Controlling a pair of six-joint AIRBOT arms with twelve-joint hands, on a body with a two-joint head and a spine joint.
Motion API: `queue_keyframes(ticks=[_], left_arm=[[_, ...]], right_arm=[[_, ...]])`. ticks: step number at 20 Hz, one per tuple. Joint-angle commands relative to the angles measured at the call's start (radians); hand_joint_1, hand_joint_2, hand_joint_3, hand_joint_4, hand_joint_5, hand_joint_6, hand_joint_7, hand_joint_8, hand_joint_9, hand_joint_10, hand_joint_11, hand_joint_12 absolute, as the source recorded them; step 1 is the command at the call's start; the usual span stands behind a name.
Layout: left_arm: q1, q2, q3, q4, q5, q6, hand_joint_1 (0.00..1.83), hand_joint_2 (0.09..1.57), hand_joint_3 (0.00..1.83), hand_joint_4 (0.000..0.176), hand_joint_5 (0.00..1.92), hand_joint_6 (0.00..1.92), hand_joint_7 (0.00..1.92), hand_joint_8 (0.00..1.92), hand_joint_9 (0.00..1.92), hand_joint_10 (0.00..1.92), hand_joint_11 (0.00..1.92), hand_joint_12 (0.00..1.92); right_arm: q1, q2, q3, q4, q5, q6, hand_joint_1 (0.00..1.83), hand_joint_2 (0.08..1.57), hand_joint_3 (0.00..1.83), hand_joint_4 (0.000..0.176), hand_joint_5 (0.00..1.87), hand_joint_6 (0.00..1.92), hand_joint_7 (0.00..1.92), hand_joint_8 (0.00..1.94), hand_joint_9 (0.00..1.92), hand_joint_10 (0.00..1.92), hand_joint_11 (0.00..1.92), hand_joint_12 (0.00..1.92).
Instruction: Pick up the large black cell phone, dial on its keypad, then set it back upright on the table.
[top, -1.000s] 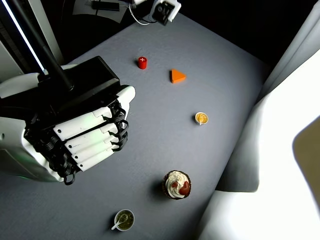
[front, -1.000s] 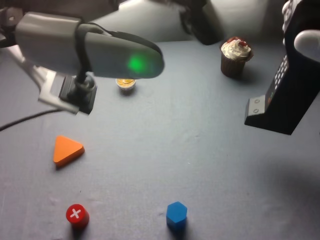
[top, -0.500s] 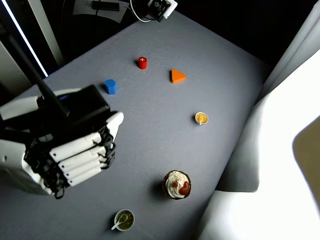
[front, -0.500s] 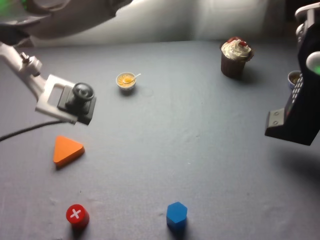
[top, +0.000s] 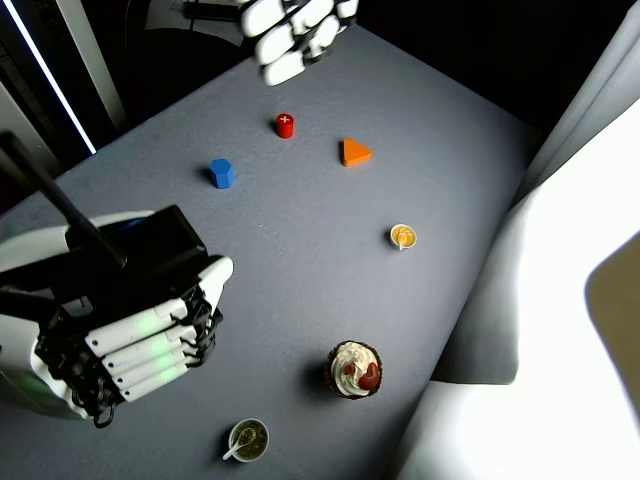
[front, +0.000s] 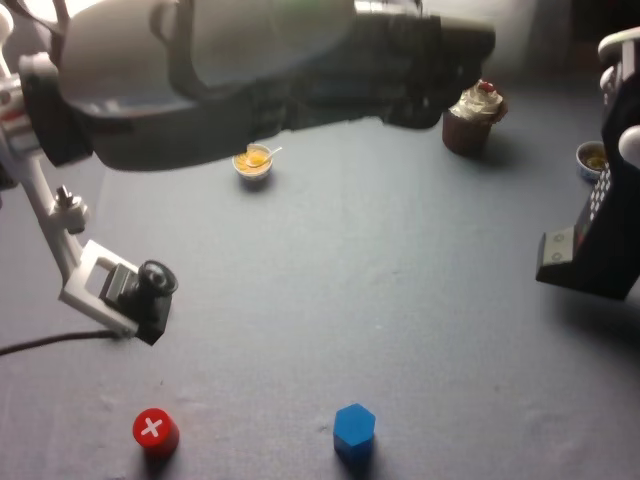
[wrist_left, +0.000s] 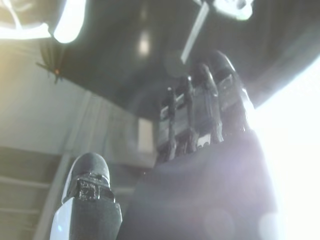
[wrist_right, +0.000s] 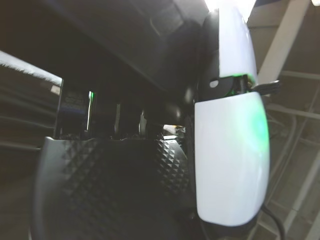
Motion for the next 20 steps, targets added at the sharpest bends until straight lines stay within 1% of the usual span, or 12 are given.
queue_keyframes(ticks=[1,3,5,6,7,8,9,12,14,17,20], left_arm=[[-0.017,0.011,-0.011,-0.077,-0.078,-0.012,0.00,1.17,0.00,0.000,0.18,0.00,0.23,0.00,0.20,0.01,0.00,0.48],[0.010,0.016,-0.029,-0.077,-0.078,-0.012,0.00,1.17,0.00,0.000,0.19,0.00,0.24,0.01,0.20,0.00,0.00,0.51],[0.057,0.027,-0.059,-0.079,-0.078,-0.013,0.00,1.17,0.00,0.000,0.19,0.00,0.24,0.00,0.20,0.00,0.00,0.51],[0.074,0.031,-0.072,-0.079,-0.078,-0.013,0.00,1.18,0.00,0.000,0.18,0.00,0.22,0.00,0.18,0.00,0.00,0.47],[0.082,0.033,-0.080,-0.079,-0.078,-0.013,0.00,1.18,0.00,0.000,0.18,0.00,0.22,0.00,0.18,0.00,0.00,0.45],[0.086,0.033,-0.084,-0.079,-0.078,-0.013,0.00,1.19,0.00,0.000,0.17,0.00,0.21,0.00,0.17,0.00,0.00,0.40],[0.086,0.034,-0.086,-0.079,-0.078,-0.013,0.00,1.19,0.00,0.000,0.16,0.00,0.21,0.00,0.16,0.00,0.00,0.39],[0.086,0.035,-0.086,-0.082,-0.078,-0.013,0.00,1.18,0.00,0.000,0.18,0.00,0.23,0.01,0.19,0.00,0.00,0.45],[0.087,0.037,-0.085,-0.082,-0.078,-0.013,0.00,1.19,0.00,0.000,0.18,0.01,0.23,0.00,0.19,0.01,0.00,0.46],[0.087,0.037,-0.078,-0.082,-0.078,-0.013,0.00,1.19,0.00,0.000,0.20,0.01,0.24,0.01,0.20,0.01,0.00,0.46],[0.087,0.037,-0.071,-0.082,-0.078,-0.013,0.00,1.18,0.00,0.000,0.20,0.00,0.24,0.00,0.21,0.01,0.00,0.47]], right_arm=[[-0.002,0.007,0.010,0.018,0.165,0.019,1.38,1.11,0.00,0.000,0.95,0.83,0.97,1.00,1.00,1.19,0.98,1.04],[-0.017,0.000,0.017,0.018,0.181,0.018,1.38,1.11,0.00,0.000,0.93,0.87,0.95,1.02,0.98,1.22,0.97,1.05],[-0.024,-0.005,0.027,0.018,0.189,0.018,1.38,1.12,0.00,0.000,0.92,0.89,0.92,1.05,0.96,1.25,0.95,1.08],[-0.028,-0.009,0.035,0.018,0.193,0.018,1.40,1.12,0.00,0.000,0.96,0.79,0.91,1.08,0.95,1.24,0.91,1.26],[-0.033,-0.013,0.042,0.018,0.197,0.018,1.38,1.12,0.00,0.000,0.95,0.80,0.90,1.12,0.94,1.27,0.93,1.17],[-0.038,-0.016,0.050,0.018,0.202,0.018,1.38,1.12,0.00,0.000,0.95,0.80,0.90,1.12,0.94,1.28,0.95,1.13],[-0.041,-0.019,0.055,0.018,0.204,0.018,1.38,1.13,0.00,0.000,0.95,0.80,0.89,1.14,0.94,1.29,0.95,1.11],[-0.045,-0.024,0.061,0.018,0.210,0.018,1.38,1.13,0.00,0.000,0.96,0.78,0.90,1.14,0.92,1.30,0.92,1.13],[-0.053,-0.028,0.062,0.018,0.218,0.018,1.38,1.12,0.00,0.000,0.95,0.80,0.91,1.11,0.95,1.27,0.96,1.12],[-0.059,-0.036,0.064,0.018,0.231,0.017,1.38,1.12,0.00,0.000,0.93,0.86,0.92,1.09,0.96,1.25,0.95,1.11],[-0.074,-0.043,0.069,0.018,0.242,0.017,1.37,1.14,0.00,0.000,0.90,0.90,0.87,1.18,0.93,1.27,0.94,1.12]])
